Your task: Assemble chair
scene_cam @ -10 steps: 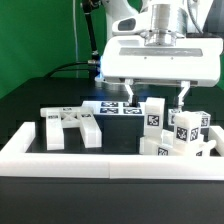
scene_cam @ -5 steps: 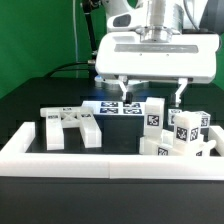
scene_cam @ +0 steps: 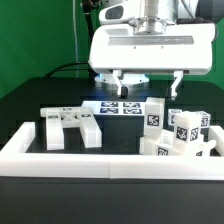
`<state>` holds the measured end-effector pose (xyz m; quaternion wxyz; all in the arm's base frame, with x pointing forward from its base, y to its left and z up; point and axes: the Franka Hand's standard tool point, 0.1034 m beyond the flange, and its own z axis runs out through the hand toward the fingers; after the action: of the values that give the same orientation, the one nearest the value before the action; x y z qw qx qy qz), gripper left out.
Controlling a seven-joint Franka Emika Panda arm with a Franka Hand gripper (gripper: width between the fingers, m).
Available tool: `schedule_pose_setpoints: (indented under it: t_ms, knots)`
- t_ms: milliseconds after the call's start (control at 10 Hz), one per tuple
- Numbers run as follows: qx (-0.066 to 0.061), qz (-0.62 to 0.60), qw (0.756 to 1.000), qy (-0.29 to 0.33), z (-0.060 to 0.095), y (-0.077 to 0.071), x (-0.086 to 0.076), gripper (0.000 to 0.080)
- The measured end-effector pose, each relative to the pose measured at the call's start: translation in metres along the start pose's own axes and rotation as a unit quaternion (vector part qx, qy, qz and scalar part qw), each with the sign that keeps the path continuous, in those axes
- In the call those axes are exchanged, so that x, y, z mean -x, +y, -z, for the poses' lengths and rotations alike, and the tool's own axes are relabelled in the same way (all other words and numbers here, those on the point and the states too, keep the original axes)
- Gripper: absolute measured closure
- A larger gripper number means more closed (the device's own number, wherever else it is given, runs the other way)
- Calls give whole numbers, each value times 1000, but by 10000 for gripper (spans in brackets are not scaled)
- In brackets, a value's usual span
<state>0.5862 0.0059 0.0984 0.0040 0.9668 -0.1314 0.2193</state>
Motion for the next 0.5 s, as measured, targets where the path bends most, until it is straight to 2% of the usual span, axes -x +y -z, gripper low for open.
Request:
schedule_pose_setpoints:
  t_ms: [100, 200, 300, 500]
  knots:
    - [-7, -7, 999, -48, -3, -1, 2, 150]
    - [-9, -10, 998, -61, -4, -1, -2, 150]
    - [-17, -15, 993, -116, -6, -2, 5, 150]
    - [-26, -23, 983, -183, -6, -7, 7, 150]
